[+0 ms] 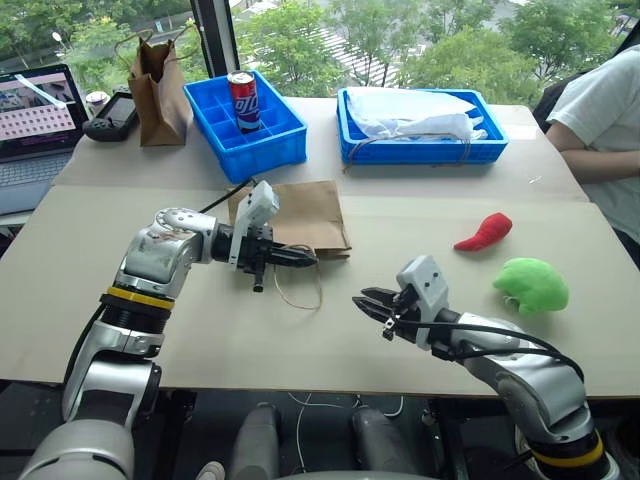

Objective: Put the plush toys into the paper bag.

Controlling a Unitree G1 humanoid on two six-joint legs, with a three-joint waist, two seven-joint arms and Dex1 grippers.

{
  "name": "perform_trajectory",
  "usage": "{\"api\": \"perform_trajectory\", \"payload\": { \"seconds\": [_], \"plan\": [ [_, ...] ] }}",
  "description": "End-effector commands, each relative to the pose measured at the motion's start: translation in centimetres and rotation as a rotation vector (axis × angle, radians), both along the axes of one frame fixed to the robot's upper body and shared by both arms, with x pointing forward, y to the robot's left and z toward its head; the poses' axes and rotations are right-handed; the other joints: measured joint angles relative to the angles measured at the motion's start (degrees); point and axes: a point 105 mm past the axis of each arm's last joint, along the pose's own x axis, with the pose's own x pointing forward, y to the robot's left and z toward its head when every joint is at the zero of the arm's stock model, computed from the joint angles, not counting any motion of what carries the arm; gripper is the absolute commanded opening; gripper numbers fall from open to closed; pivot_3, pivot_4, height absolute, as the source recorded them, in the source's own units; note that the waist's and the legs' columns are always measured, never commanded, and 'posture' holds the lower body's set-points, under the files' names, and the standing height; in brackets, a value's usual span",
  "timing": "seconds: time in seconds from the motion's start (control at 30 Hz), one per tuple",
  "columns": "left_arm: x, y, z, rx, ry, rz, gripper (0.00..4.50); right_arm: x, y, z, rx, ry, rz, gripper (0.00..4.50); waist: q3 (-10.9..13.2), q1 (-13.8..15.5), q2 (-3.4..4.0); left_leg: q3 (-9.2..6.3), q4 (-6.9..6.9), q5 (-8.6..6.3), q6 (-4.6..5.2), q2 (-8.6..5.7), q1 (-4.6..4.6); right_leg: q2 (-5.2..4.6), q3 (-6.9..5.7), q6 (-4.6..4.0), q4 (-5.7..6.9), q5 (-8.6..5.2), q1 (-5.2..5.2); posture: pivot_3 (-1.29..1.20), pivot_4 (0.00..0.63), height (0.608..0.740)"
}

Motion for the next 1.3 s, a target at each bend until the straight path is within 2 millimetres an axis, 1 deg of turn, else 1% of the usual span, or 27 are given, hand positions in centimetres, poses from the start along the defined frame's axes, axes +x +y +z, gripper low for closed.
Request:
{"api": "perform_trajectory", "payload": {
  "seconds": [0.03,0.2,0.33,0.4,0.57,0.73,0.8,0.87,0.93,1.03,1.1,1.17,1.2,1.3],
  "plan": [
    [-0.6,-1.4,2.5,-0.064,0.071,0.017,0.0,1.0,1.1,1.0,0.035,-0.049,0.004,0.04,0.0,-0.15,0.0,-0.02,0.03,0.0,0.0,0.01,0.0,0.01,-0.01,0.0,0.0,0.0,0.0,0.0,0.15,0.685],
    [-1.2,-2.4,3.4,-0.076,0.134,0.023,0.0,2.6,1.9,0.7,0.022,-0.065,-0.007,0.04,0.0,-0.41,0.0,-0.02,0.03,0.0,0.0,0.0,0.0,0.01,-0.02,0.0,0.01,0.0,0.0,0.0,0.15,0.685],
    [-0.9,-2.7,4.5,-0.103,0.152,0.041,0.0,3.9,2.4,0.5,0.025,-0.074,-0.015,0.04,0.0,-0.53,0.0,-0.03,0.02,0.0,-0.01,0.01,0.0,0.03,-0.03,-0.01,0.04,0.0,-0.04,0.0,0.15,0.685],
    [-0.8,-2.8,5.1,-0.109,0.149,0.043,0.0,4.8,2.9,0.4,0.041,-0.09,-0.018,0.04,0.0,-0.55,0.0,-0.03,0.02,0.0,-0.01,0.0,0.0,0.02,-0.02,-0.01,0.04,0.0,-0.04,0.0,0.15,0.685],
    [-0.6,-2.6,5.7,-0.103,0.134,0.051,0.0,6.7,4.5,0.3,0.08,-0.14,-0.016,0.04,0.0,-0.74,0.01,-0.02,0.01,0.01,-0.02,0.01,0.0,0.03,-0.01,-0.02,0.05,0.01,-0.06,0.0,0.15,0.685],
    [-0.4,-2.4,6.0,-0.103,0.13,0.063,0.0,7.8,5.0,1.0,0.12,-0.19,-0.016,0.04,0.01,-0.73,0.0,-0.02,-0.01,0.02,-0.04,0.0,-0.02,0.02,0.0,-0.17,0.08,0.1,-0.12,0.0,0.15,0.685],
    [-0.4,-2.4,6.0,-0.109,0.136,0.068,0.0,8.0,5.1,1.2,0.126,-0.204,-0.009,0.04,0.01,-0.61,0.0,-0.02,-0.01,0.02,-0.05,0.0,-0.02,0.02,-0.01,-0.18,0.08,0.1,-0.12,0.0,0.15,0.685],
    [-0.4,-2.4,5.8,-0.107,0.137,0.07,0.0,7.7,5.3,1.4,0.139,-0.21,0.021,0.04,0.01,-0.6,0.01,-0.02,-0.01,0.02,-0.05,0.0,-0.02,0.02,-0.01,-0.19,0.07,0.11,-0.11,0.0,0.15,0.685],
    [-0.4,-2.4,5.8,-0.107,0.137,0.072,0.0,7.0,5.3,1.4,0.126,-0.198,0.056,0.04,0.01,-0.65,0.01,-0.02,-0.01,0.02,-0.05,0.0,-0.02,0.02,-0.01,-0.2,0.08,0.12,-0.12,0.0,0.15,0.685],
    [-0.3,-2.5,5.7,-0.11,0.134,0.076,0.0,5.5,4.6,1.2,0.066,-0.198,0.122,0.04,0.01,-0.52,0.01,-0.02,-0.01,0.02,-0.05,0.0,-0.02,0.01,-0.01,-0.2,0.08,0.12,-0.11,0.0,0.15,0.685],
    [-0.3,-2.7,5.8,-0.12,0.142,0.074,0.0,4.8,4.4,2.1,0.08,-0.23,0.135,0.04,0.01,-0.53,0.01,-0.02,-0.01,0.02,-0.05,-0.01,-0.03,0.01,-0.01,-0.2,0.07,0.12,-0.11,0.0,0.15,0.685],
    [-0.5,-2.9,5.8,-0.122,0.152,0.062,0.0,4.8,4.2,3.1,0.133,-0.247,0.12,0.04,0.01,-0.66,0.01,-0.02,-0.02,0.02,-0.05,0.0,-0.03,0.02,0.0,-0.18,0.09,0.11,-0.15,0.0,0.15,0.685],
    [-0.7,-3.1,5.8,-0.127,0.162,0.053,0.0,4.9,4.3,3.3,0.145,-0.252,0.113,0.04,0.01,-0.81,0.01,-0.02,-0.02,0.02,-0.05,0.0,-0.03,0.02,0.0,-0.18,0.11,0.1,-0.17,0.0,0.15,0.685],
    [-1.0,-3.6,6.0,-0.137,0.174,0.04,0.0,5.7,4.6,2.8,0.158,-0.244,0.081,0.04,0.01,-0.86,0.0,-0.03,-0.04,0.03,-0.06,0.01,-0.03,0.05,0.02,-0.17,0.16,0.1,-0.21,0.0,0.15,0.685]
  ]
}}
